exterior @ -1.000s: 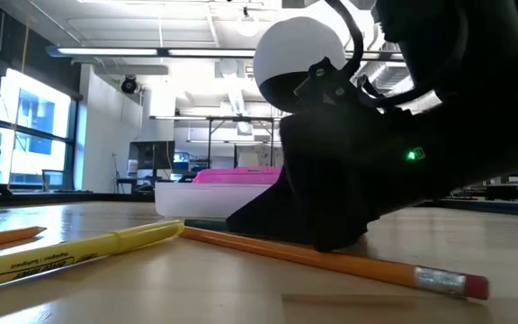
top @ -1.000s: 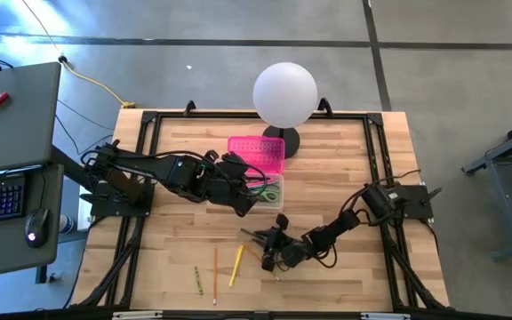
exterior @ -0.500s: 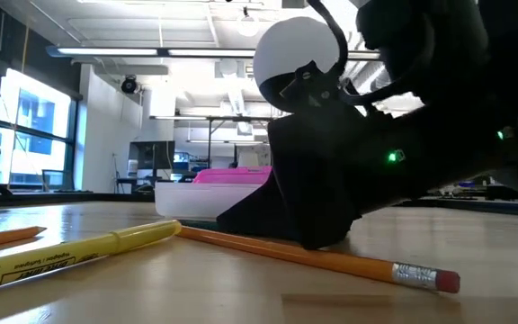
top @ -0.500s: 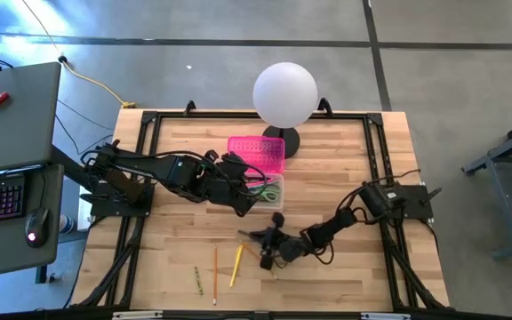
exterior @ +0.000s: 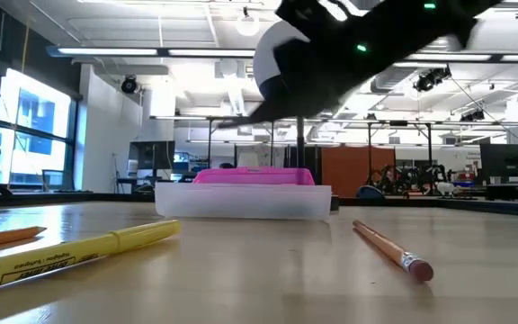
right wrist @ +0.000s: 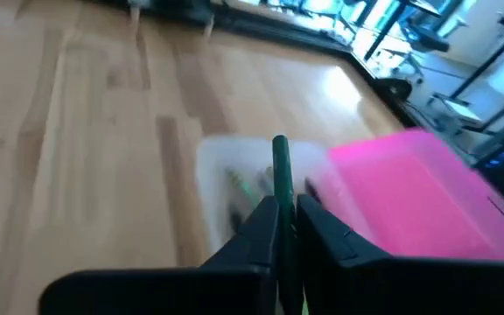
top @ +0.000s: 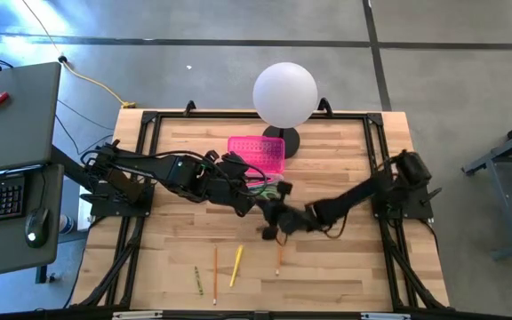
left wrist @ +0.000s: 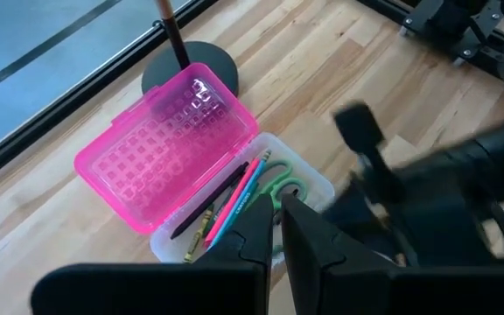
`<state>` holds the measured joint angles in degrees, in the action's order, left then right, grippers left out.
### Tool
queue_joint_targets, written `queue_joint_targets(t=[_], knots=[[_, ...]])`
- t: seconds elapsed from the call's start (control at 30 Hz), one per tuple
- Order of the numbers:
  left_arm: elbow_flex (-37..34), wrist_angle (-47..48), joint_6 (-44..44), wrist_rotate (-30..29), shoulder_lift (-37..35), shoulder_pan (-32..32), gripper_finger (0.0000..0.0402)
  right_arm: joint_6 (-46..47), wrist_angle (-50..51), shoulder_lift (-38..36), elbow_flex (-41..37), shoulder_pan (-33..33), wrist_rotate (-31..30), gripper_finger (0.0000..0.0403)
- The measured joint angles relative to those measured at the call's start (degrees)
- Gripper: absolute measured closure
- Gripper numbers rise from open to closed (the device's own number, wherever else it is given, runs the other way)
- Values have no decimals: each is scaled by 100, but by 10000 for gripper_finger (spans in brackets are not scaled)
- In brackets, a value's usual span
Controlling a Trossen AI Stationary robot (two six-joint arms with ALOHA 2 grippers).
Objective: Pick & place school supplies into a supply box
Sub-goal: Put the dark green crayon into the pink supply box, then put the right orange pencil into the pink supply box
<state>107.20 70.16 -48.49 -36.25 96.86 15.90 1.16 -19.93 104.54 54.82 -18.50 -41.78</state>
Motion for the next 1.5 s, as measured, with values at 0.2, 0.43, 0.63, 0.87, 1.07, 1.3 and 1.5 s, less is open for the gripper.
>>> queue_joint_targets(t=[0.2, 0.43, 0.63, 0.87, 1.07, 1.3, 1.5], knots=[[0, -20, -2, 99, 0, 0, 341, 156, 303, 141, 1, 992, 1488, 392], [0, -22, -2, 136, 0, 0, 341, 414, 328, 275, 3, 1542, 2196, 363], [0, -22, -2, 136, 0, -2, 341, 176, 233, 272, 8, 1581, 2522, 340], [-2, -14, -2, 168, 0, 0, 341, -1086, 803, -179, 16, 1140, 5128, 336], [-2, -17, 2, 272, 26, 0, 341, -1578, 955, -287, -110, 633, 7329, 341], [-12, 15, 18, 429, 184, 0, 341, -2053, 277, -281, -1041, 193, 6578, 339], [-15, -35, 17, 475, 291, -11, 341, -2497, -1268, -278, -1694, 252, 6343, 339]])
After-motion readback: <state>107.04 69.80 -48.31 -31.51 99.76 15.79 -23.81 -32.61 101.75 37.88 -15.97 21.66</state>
